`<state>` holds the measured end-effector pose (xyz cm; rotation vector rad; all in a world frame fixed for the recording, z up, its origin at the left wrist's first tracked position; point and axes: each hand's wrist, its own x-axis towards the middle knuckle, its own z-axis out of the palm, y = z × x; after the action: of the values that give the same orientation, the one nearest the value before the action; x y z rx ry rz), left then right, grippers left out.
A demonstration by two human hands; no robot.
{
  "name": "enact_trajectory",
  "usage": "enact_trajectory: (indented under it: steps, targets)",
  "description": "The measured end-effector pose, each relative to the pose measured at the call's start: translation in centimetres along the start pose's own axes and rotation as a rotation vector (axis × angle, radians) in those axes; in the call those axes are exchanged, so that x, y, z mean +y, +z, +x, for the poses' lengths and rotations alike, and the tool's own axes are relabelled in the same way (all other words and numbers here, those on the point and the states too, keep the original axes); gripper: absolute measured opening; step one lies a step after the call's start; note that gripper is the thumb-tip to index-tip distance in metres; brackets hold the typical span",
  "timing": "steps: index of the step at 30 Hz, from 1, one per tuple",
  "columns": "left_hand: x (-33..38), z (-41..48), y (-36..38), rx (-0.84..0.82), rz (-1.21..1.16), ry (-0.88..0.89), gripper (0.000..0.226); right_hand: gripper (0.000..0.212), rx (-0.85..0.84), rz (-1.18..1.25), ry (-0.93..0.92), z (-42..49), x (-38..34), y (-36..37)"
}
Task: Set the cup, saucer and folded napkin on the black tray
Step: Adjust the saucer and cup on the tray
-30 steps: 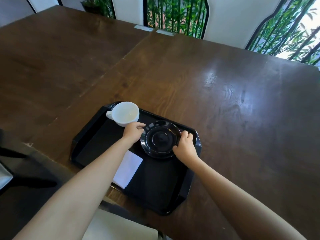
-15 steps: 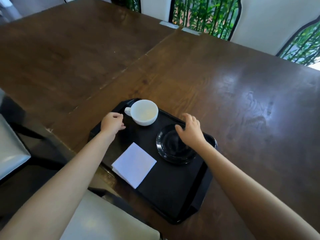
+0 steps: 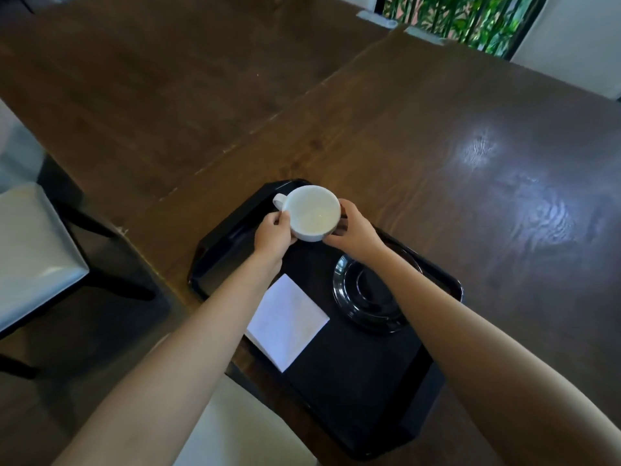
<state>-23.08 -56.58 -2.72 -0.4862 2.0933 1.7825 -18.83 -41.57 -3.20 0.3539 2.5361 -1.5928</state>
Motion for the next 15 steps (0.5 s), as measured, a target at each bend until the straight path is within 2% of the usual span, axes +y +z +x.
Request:
enact_trajectory:
  steps: [10, 13, 15]
  targets:
    - [-0.9, -1.0, -0.1, -0.021, 0.03, 0.009, 0.033, 0.07, 0.071, -0.013, -0.061, -2.1, 0.7, 0.6]
    - [-0.6, -1.2, -0.3, -0.027, 0.042, 0.003, 0.034, 0.073, 0.075, -0.103, -0.077, -2.4, 0.4, 0.1]
    - [-0.5, -1.5, -0.5, -0.038, 0.052, 0.008, 0.037, 0.084, 0.101, -0.229, -0.042, -2.9, 0.6, -0.6]
